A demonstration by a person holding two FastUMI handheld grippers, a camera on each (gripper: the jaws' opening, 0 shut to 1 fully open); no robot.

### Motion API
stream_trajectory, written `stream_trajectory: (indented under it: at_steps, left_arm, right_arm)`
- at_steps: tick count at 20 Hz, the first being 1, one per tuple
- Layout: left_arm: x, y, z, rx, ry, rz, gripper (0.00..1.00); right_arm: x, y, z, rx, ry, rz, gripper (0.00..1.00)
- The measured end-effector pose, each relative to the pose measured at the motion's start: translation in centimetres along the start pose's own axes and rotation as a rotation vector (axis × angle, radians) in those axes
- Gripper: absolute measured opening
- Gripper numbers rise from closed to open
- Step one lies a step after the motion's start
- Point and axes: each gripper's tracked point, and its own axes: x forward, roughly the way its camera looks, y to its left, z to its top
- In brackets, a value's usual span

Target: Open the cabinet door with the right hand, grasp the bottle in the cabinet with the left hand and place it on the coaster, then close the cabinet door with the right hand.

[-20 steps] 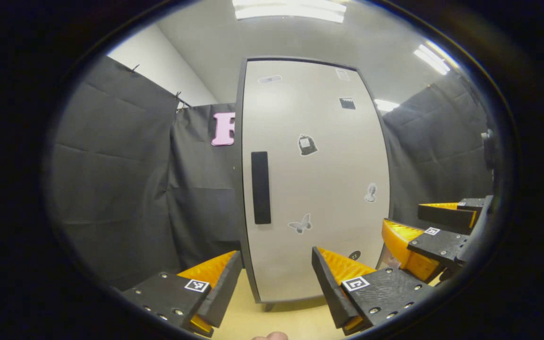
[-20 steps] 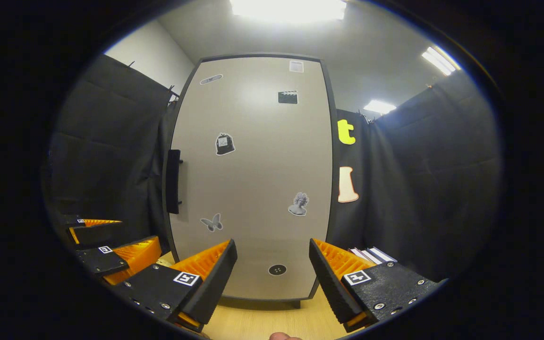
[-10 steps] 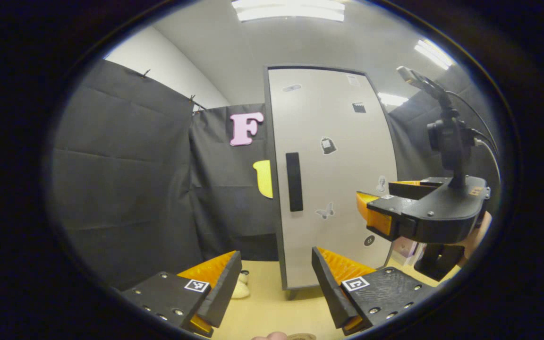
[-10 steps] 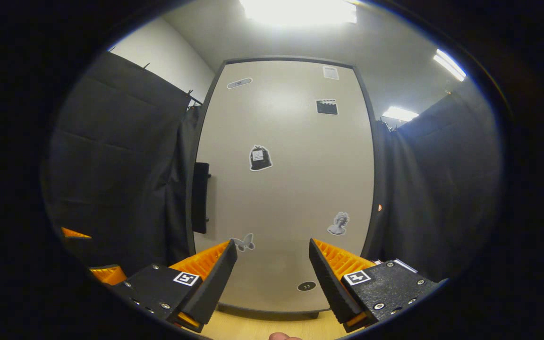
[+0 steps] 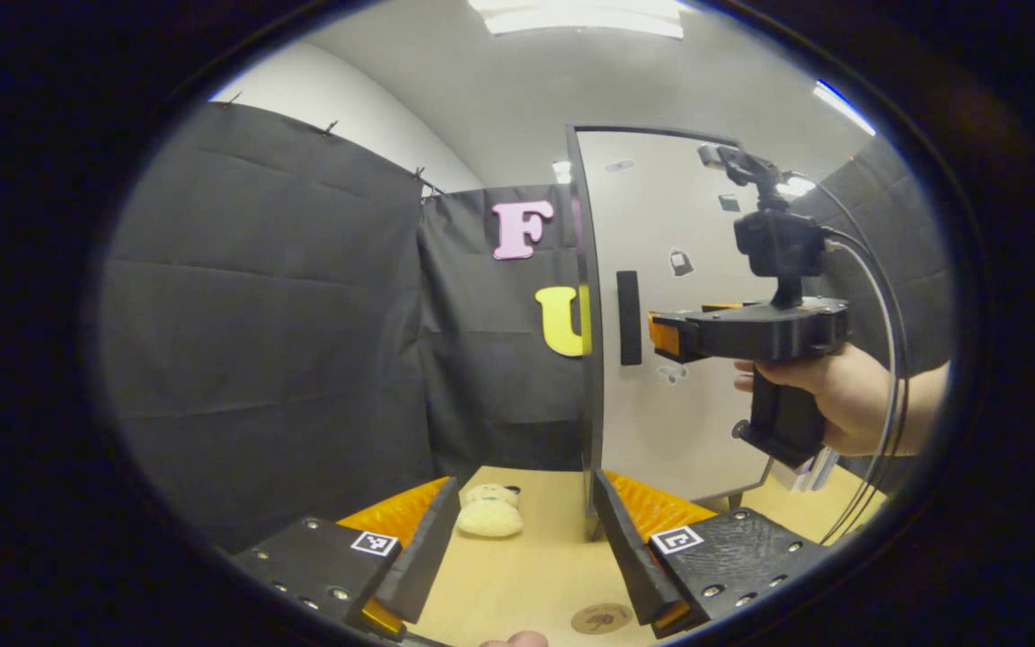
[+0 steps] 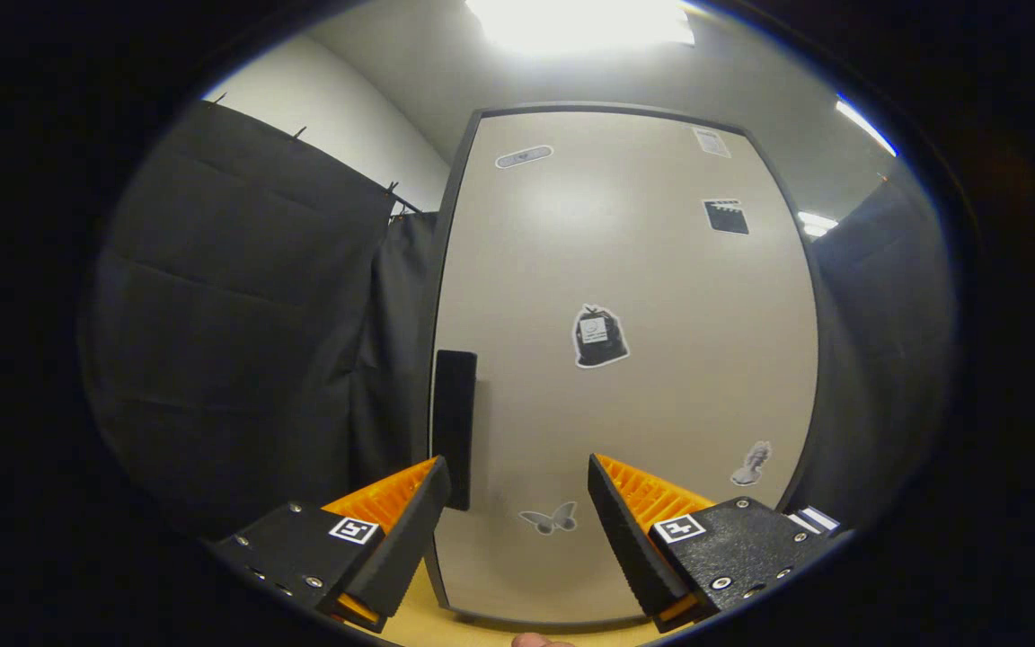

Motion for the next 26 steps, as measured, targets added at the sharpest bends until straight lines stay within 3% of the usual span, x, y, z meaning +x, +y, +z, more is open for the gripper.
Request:
stream_trajectory:
  at_steps: [6,9,11,12,14,16,17,20,21,26]
  left_arm:
    - [-2.5,2.1,-2.1,0.03,0.049,0.048,0.86]
    - [-3.7,2.8,-2.5,0.021,0.044,0.05,0.86]
    - [-3.8,2.9,-2.7,0.013,0.047,0.044,0.86]
    - [-3.6,2.9,-2.9,0.012,0.052,0.044,0.92]
    - [-3.1,2.9,-3.5,0.008,0.066,0.046,0.92]
    - [-3.0,2.8,-4.0,-0.013,0.074,0.044,0.86]
    - [-3.0,2.8,-4.1,-0.025,0.075,0.043,0.92]
    - [-3.0,2.7,-4.3,-0.035,0.076,0.032,0.92]
    - [-3.0,2.6,-4.4,-0.028,0.078,0.023,0.86]
    - [-1.8,0.9,-5.3,-0.037,0.073,-0.022,0.86]
  right_arm:
    - [4.0,3.9,-2.0,-0.021,0.042,0.038,0.95]
    - [5.4,3.8,-3.6,-0.047,0.085,0.01,0.94]
    - [5.9,3.8,-4.4,-0.033,0.119,0.014,0.83]
    - [5.9,4.2,-4.3,-0.012,0.124,0.032,0.64]
    - [6.0,4.1,-4.6,-0.016,0.143,0.051,0.36]
    - [5.9,4.2,-4.7,-0.015,0.152,0.082,0.3]
    - [5.8,4.2,-4.7,-0.014,0.158,0.095,0.28]
    - [5.6,4.3,-4.8,-0.01,0.165,0.124,0.24]
    - [5.5,4.3,-4.8,-0.009,0.168,0.13,0.24]
    - [4.4,4.2,-4.8,-0.01,0.168,0.177,0.24]
